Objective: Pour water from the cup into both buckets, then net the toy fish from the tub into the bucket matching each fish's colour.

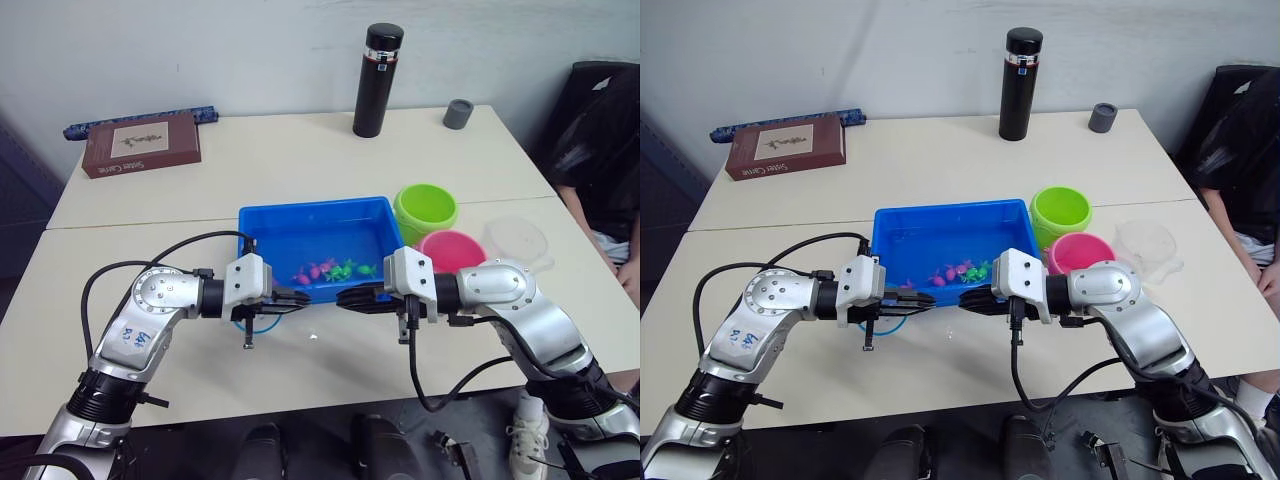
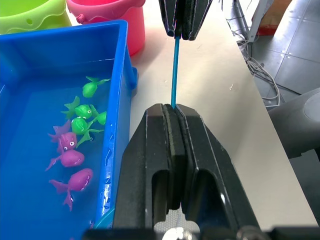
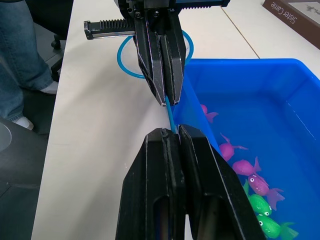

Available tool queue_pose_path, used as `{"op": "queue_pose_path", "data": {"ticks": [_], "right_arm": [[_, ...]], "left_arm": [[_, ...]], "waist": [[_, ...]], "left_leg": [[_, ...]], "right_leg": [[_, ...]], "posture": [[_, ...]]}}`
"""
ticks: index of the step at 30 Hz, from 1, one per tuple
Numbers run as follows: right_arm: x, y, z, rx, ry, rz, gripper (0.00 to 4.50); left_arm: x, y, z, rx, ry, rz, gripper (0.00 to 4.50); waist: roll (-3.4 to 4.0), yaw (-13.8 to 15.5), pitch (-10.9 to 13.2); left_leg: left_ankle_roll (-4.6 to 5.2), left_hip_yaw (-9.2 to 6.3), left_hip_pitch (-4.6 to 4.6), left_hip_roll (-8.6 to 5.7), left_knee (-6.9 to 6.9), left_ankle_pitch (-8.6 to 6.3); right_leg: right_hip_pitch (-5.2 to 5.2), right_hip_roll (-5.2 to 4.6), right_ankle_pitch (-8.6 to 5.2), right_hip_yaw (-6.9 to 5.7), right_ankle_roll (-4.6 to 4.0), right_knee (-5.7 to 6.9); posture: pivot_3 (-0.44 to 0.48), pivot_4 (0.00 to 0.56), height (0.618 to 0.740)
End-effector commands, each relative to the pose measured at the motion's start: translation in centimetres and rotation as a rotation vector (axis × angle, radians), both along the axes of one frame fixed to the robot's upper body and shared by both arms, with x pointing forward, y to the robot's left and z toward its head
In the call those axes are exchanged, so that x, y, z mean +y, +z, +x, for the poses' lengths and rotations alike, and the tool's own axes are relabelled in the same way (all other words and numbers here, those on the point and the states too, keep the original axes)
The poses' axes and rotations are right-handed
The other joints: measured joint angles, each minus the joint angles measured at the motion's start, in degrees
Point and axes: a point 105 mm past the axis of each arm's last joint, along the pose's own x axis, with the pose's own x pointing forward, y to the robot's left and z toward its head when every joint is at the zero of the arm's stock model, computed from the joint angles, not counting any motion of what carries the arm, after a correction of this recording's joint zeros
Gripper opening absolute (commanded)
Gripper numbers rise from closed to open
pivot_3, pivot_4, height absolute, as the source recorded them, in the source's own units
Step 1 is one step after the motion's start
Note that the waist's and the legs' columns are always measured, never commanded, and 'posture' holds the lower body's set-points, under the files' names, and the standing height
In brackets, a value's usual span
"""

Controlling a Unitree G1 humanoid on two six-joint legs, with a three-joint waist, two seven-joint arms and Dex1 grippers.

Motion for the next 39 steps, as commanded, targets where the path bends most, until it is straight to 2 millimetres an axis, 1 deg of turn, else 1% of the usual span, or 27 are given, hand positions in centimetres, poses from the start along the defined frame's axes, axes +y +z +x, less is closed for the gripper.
{"op": "queue_pose_path", "data": {"ticks": [1, 2, 4, 5, 8, 14, 16, 18, 21, 26, 29, 32, 34, 36, 37, 39], "right_arm": [[0.5, 0.6, -0.4, -0.023, 0.036, 0.015, 0.03], [0.5, 0.6, -0.4, -0.023, 0.035, 0.014, 0.03], [0.5, 0.6, -0.4, -0.023, 0.034, 0.014, 0.00], [0.5, 0.5, -0.4, -0.023, 0.034, 0.013, 0.00], [0.5, 0.5, -0.4, -0.024, 0.033, 0.013, 0.00], [0.5, 0.4, -0.2, -0.022, 0.029, 0.014, 0.00], [0.4, 0.3, 0.0, -0.022, 0.018, 0.015, 0.00], [0.2, 0.2, 0.3, -0.022, 0.004, 0.013, 0.00], [-0.4, 0.0, 1.0, -0.018, -0.030, 0.014, 0.00], [-1.0, -0.4, 1.6, -0.018, -0.063, 0.014, 0.00], [-1.6, -0.3, 2.1, -0.025, -0.097, 0.019, 0.00], [-2.1, 0.0, 2.3, -0.037, -0.120, 0.027, 0.00], [-2.5, 1.3, 2.7, -0.068, -0.147, 0.049, 0.00], [-2.8, 2.4, 3.0, -0.097, -0.165, 0.064, 0.00], [-2.9, 2.6, 3.1, -0.103, -0.170, 0.067, 0.00], [-3.3, 3.1, 3.4, -0.122, -0.186, 0.067, 0.00]], "left_arm": [[-0.1, 1.0, 0.1, -0.042, 0.015, -0.031, 0.00], [-0.1, 1.0, 0.2, -0.040, 0.016, -0.033, 0.00], [-0.1, 1.1, 0.2, -0.033, 0.018, -0.042, 0.73], [-0.1, 1.1, 0.2, -0.038, 0.019, -0.039, 1.03], [-0.3, 1.2, 0.3, -0.055, 0.022, -0.036, 2.36], [-0.6, 1.8, 0.1, -0.054, 0.014, -0.067, 2.36], [-0.7, 2.4, 0.1, -0.065, 0.016, -0.093, 2.36], [-0.9, 3.3, 0.3, -0.088, 0.029, -0.123, 2.36], [-1.2, 5.2, 0.7, -0.132, 0.044, -0.168, 2.36], [-1.1, 6.9, 1.2, -0.169, 0.083, -0.214, 2.36], [0.3, 7.8, 2.3, -0.169, 0.180, -0.253, 2.36], [2.3, 8.9, 3.9, -0.180, 0.314, -0.317, 2.36], [4.7, 9.5, 5.6, -0.191, 0.466, -0.370, 2.36], [6.6, 9.8, 6.5, -0.197, 0.571, -0.415, 2.36], [6.9, 9.9, 6.7, -0.199, 0.595, -0.427, 2.36], [7.8, 9.3, 6.9, -0.190, 0.653, -0.437, 2.36]], "waist": [[0.00, 0.0, 0.0], [0.00, 0.0, 0.0], [0.00, 0.0, 0.0], [0.00, 0.0, 0.0], [0.00, 0.0, 0.0], [0.00, 0.0, 0.0], [0.00, 0.0, 0.0], [0.00, 0.0, 0.0], [0.00, 0.1, 0.0], [0.00, -0.1, 0.0], [0.00, -0.1, 0.0], [0.00, 0.0, 0.0], [0.00, 0.0, 0.0], [0.00, -0.1, 0.0], [0.00, -0.1, 0.0], [0.00, 0.0, 0.0]], "left_leg": [[0.00, 0.00, 0.00, 0.00, 0.01, 0.00], [0.00, 0.00, 0.00, 0.00, 0.01, 0.00], [0.00, 0.00, 0.00, 0.00, 0.02, 0.00], [0.00, -0.01, 0.00, 0.00, 0.02, 0.00], [0.00, -0.01, 0.00, 0.00, 0.02, 0.00], [0.00, -0.01, 0.00, 0.00, 0.03, 0.00], [0.00, -0.01, 0.00, 0.00, 0.03, 0.00], [0.00, -0.01, 0.00, 0.00, 0.04, 0.00], [0.00, -0.03, 0.00, 0.00, 0.08, 0.00], [0.00, -0.02, 0.01, -0.01, 0.08, 0.00], [0.00, -0.03, 0.01, 0.02, 0.09, 0.00], [0.00, -0.05, 0.01, 0.02, 0.11, 0.00], [0.00, -0.05, 0.02, 0.02, 0.13, 0.00], [0.00, -0.05, 0.01, 0.02, 0.13, 0.00], [0.00, -0.05, 0.01, 0.02, 0.13, 0.00], [0.00, -0.05, 0.01, 0.02, 0.13, 0.00]], "right_leg": [[0.00, 0.00, 0.00, 0.00, 0.00, 0.00], [0.00, 0.00, 0.00, 0.00, 0.00, 0.01], [0.00, 0.00, 0.00, 0.00, 0.00, 0.01], [0.00, 0.00, 0.00, 0.00, 0.00, 0.01], [0.00, 0.00, 0.00, 0.00, 0.00, 0.02], [0.01, 0.00, 0.00, 0.00, 0.00, 0.02], [0.01, 0.00, 0.00, 0.00, 0.00, 0.02], [0.01, 0.00, 0.00, 0.00, 0.00, 0.02], [0.03, 0.00, 0.00, 0.00, 0.00, 0.04], [0.05, 0.02, 0.00, 0.00, 0.01, 0.04], [0.04, 0.06, 0.01, 0.01, 0.01, 0.07], [0.04, 0.08, 0.01, 0.01, 0.01, 0.09], [0.05, 0.08, 0.01, 0.01, 0.02, 0.09], [0.05, 0.08, 0.01, 0.01, 0.02, 0.09], [0.04, 0.08, 0.01, 0.01, 0.02, 0.09], [0.04, 0.08, 0.01, 0.01, 0.02, 0.12]], "posture": [[0.000, 0.150, 0.740], [0.000, 0.150, 0.740], [0.000, 0.150, 0.740], [0.000, 0.150, 0.740], [0.000, 0.150, 0.740], [0.000, 0.150, 0.740], [0.000, 0.150, 0.740], [0.000, 0.150, 0.740], [0.000, 0.150, 0.740], [0.000, 0.150, 0.740], [0.000, 0.150, 0.740], [0.000, 0.150, 0.740], [0.000, 0.150, 0.740], [0.000, 0.150, 0.740], [0.000, 0.150, 0.740], [0.000, 0.150, 0.740]]}}
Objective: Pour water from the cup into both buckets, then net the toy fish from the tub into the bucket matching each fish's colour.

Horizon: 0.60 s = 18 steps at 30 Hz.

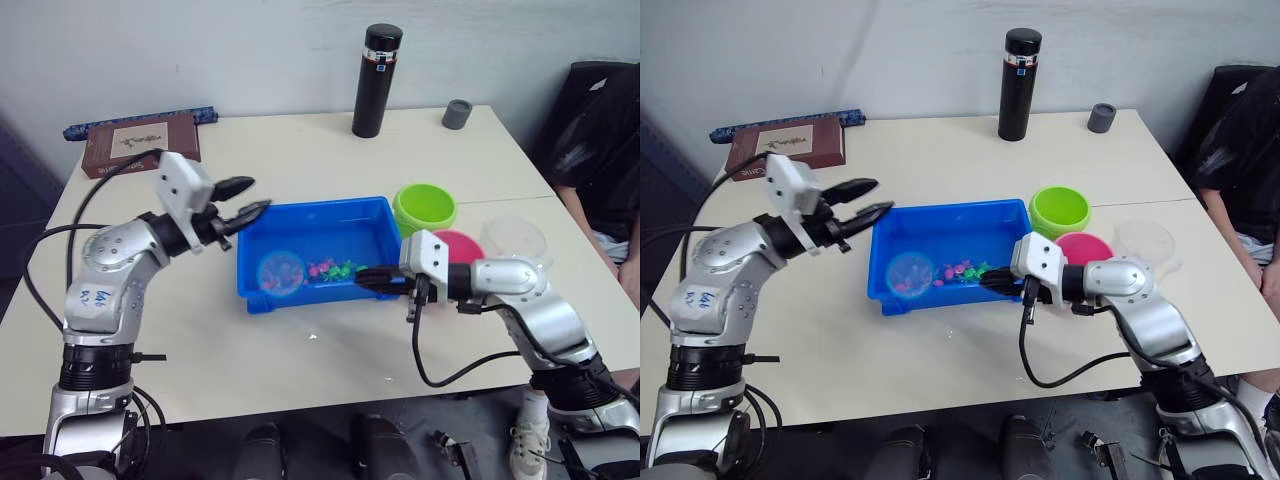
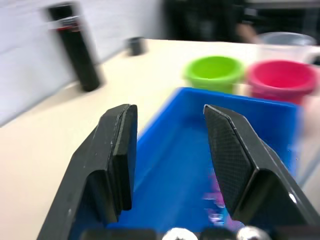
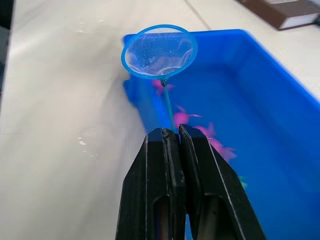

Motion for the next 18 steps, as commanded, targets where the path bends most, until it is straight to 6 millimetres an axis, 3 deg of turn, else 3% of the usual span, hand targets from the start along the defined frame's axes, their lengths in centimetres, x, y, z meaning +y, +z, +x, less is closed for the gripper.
{"op": "queue_pose_path", "data": {"ticks": [1, 7, 13, 18], "right_arm": [[-0.5, 2.4, 0.3, -0.088, -0.013, 0.020, 0.00], [-1.4, 3.1, 1.8, -0.136, -0.049, 0.001, 0.00], [-2.6, 2.0, 4.2, -0.179, -0.095, -0.057, 0.00], [-3.9, 0.9, 6.2, -0.223, -0.146, -0.121, 0.00]], "left_arm": [[1.3, 0.0, 0.1, -0.015, 0.086, -0.045, 2.36], [0.4, -2.8, -0.7, 0.042, 0.110, -0.068, 2.36], [-1.6, -6.0, -2.3, 0.107, 0.080, -0.076, 2.36], [-2.8, -6.9, -3.3, 0.136, 0.056, -0.083, 2.36]], "waist": [[0.00, 0.1, 0.0], [0.00, 0.1, 0.0], [0.00, 0.0, 0.0], [0.00, -0.1, 0.0]], "left_leg": [[0.00, 0.00, 0.00, 0.00, 0.00, 0.00], [-0.01, 0.01, -0.01, 0.00, 0.00, -0.01], [-0.01, 0.04, 0.02, 0.00, 0.00, -0.01], [-0.01, 0.08, 0.04, 0.00, 0.00, -0.01]], "right_leg": [[0.01, 0.00, 0.00, 0.00, 0.00, 0.01], [0.03, -0.03, 0.01, 0.01, 0.02, 0.02], [0.02, -0.04, 0.01, 0.03, 0.02, -0.06], [0.01, -0.04, 0.01, 0.07, 0.02, -0.04]], "posture": [[0.000, 0.150, 0.740], [0.000, 0.150, 0.740], [0.000, 0.150, 0.740], [0.000, 0.150, 0.740]]}}
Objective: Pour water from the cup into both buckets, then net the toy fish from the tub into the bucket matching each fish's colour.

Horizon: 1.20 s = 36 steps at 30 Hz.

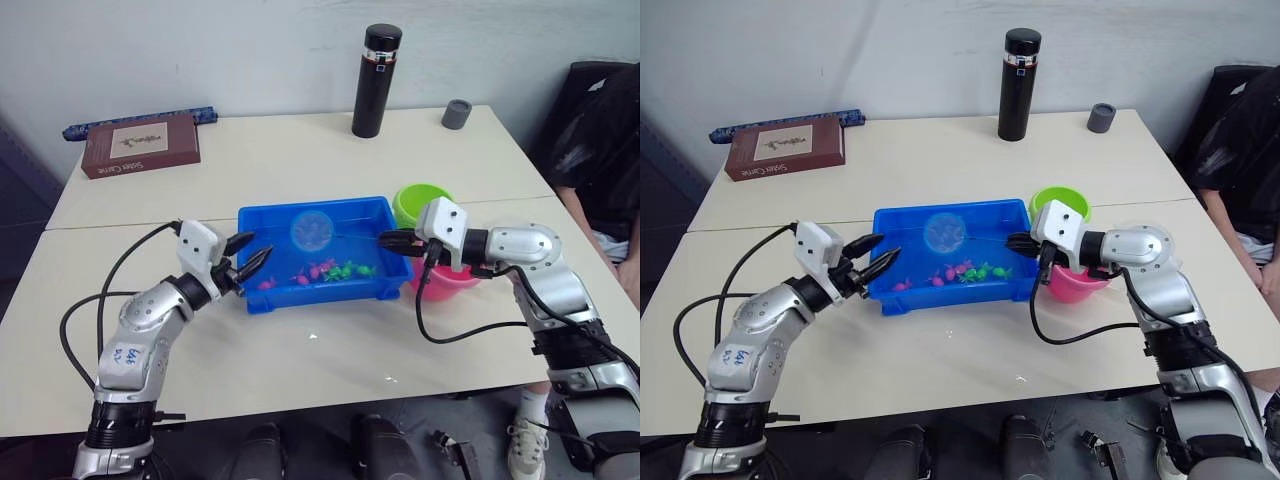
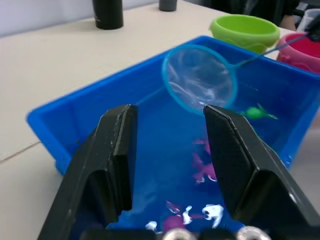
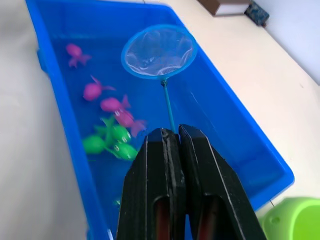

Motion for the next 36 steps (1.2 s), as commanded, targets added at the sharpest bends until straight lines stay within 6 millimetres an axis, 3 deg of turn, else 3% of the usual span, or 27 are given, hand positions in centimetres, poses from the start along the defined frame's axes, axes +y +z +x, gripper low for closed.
{"op": "queue_pose_path", "data": {"ticks": [1, 15, 23, 34, 36], "right_arm": [[-0.9, 0.3, 1.2, -0.082, -0.022, -0.043, 0.00], [-2.7, -1.2, 2.1, -0.098, -0.025, -0.127, 0.00], [-3.5, -1.1, 2.9, -0.111, -0.044, -0.147, 0.00], [-4.3, -1.2, 3.7, -0.109, -0.064, -0.165, 0.00], [-4.3, -1.4, 3.8, -0.106, -0.061, -0.170, 0.00]], "left_arm": [[-0.9, 1.0, -0.9, -0.044, -0.018, -0.009, 2.36], [-1.9, 0.3, -1.6, -0.023, -0.031, -0.032, 2.36], [-2.0, -0.8, -4.0, 0.025, -0.070, -0.023, 2.36], [-0.3, -2.3, -6.4, 0.071, 0.007, 0.001, 2.36], [-0.2, -2.7, -6.8, 0.080, 0.017, -0.001, 2.87]], "waist": [[0.00, 0.0, 0.0], [0.00, -0.1, 0.0], [0.01, -0.2, 0.0], [0.01, -0.2, 0.0], [0.01, -0.3, 0.0]], "left_leg": [[0.00, 0.00, 0.01, 0.00, 0.00, 0.00], [0.00, 0.10, 0.08, 0.00, -0.01, 0.00], [-0.03, 0.22, 0.21, 0.02, -0.05, -0.02], [-0.01, 0.48, 0.64, 0.03, -0.26, -0.05], [-0.01, 0.50, 0.69, 0.03, -0.29, -0.05]], "right_leg": [[0.00, 0.00, 0.00, 0.00, 0.00, -0.01], [0.01, 0.00, 0.00, 0.09, 0.00, 0.00], [0.05, 0.00, 0.00, 0.22, -0.01, 0.00], [0.23, -0.04, -0.03, 0.52, -0.05, 0.00], [0.24, -0.03, -0.03, 0.57, -0.06, -0.01]], "posture": [[0.000, 0.150, 0.740], [0.000, 0.150, 0.740], [0.000, 0.150, 0.740], [0.000, 0.150, 0.740], [0.000, 0.150, 0.740]]}}
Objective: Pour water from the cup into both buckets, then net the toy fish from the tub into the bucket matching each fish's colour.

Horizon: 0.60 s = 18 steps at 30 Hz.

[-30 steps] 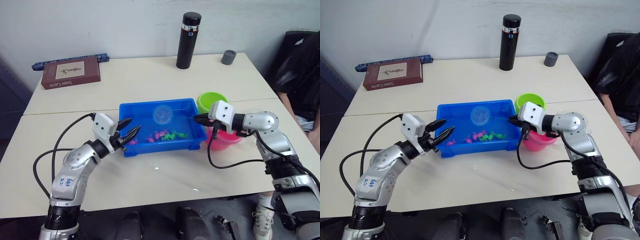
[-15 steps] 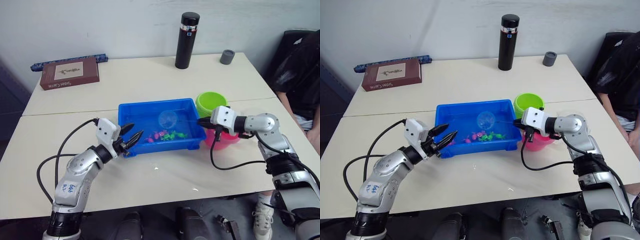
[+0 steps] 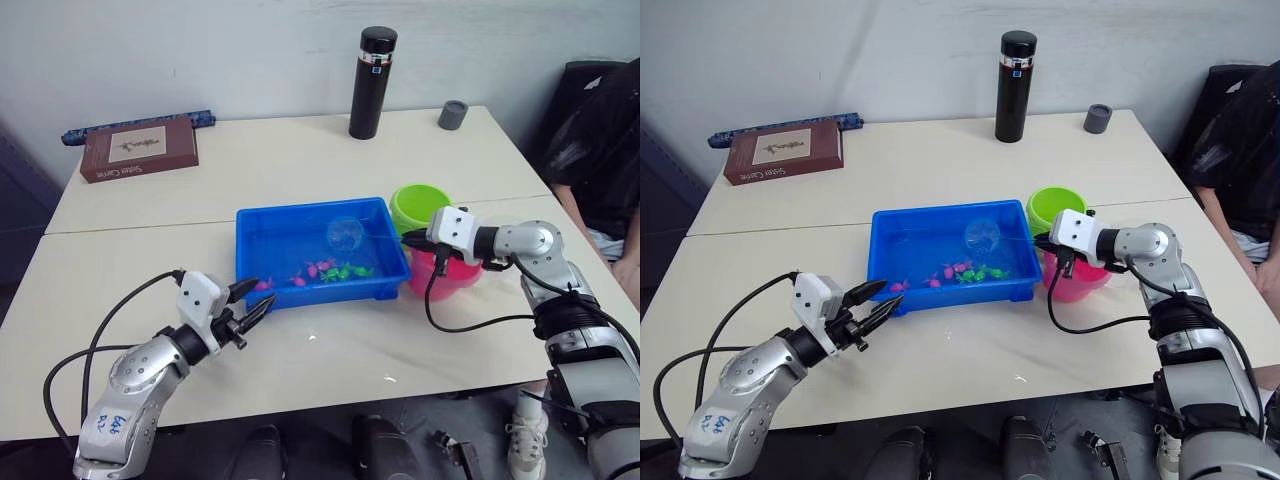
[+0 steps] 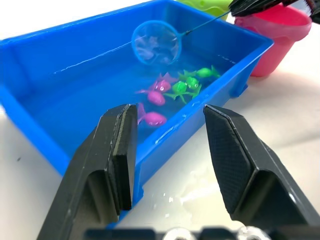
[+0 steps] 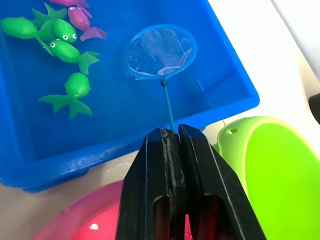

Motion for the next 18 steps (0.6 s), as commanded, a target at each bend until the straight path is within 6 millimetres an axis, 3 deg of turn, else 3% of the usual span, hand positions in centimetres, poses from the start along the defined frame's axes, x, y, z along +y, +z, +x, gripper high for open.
{"op": "queue_pose_path", "data": {"ticks": [1, 4, 18], "right_arm": [[0.3, 1.1, 0.2, -0.042, 0.024, -0.007, 0.00], [0.3, 0.9, 0.1, -0.035, 0.031, -0.010, 0.00], [0.6, -0.5, -0.5, 0.009, 0.076, -0.050, 0.00]], "left_arm": [[-0.1, 0.7, -0.7, -0.045, 0.007, -0.004, 3.18], [0.0, 0.0, -1.1, -0.030, 0.007, 0.024, 4.46], [-0.2, -0.9, -1.6, -0.008, 0.019, 0.013, 4.46]], "waist": [[0.00, 0.0, 0.0], [0.00, 0.0, 0.0], [0.00, 0.0, 0.0]], "left_leg": [[0.00, 0.00, 0.03, 0.00, -0.04, 0.00], [0.00, 0.03, 0.06, 0.00, -0.07, 0.00], [0.00, 0.04, 0.14, 0.01, -0.16, 0.00]], "right_leg": [[0.00, 0.00, 0.00, 0.04, 0.00, -0.01], [-0.01, 0.01, 0.00, 0.07, 0.00, -0.01], [0.00, -0.02, -0.02, 0.11, -0.04, -0.04]], "posture": [[0.000, 0.150, 0.740], [0.000, 0.150, 0.740], [0.000, 0.150, 0.740]]}}
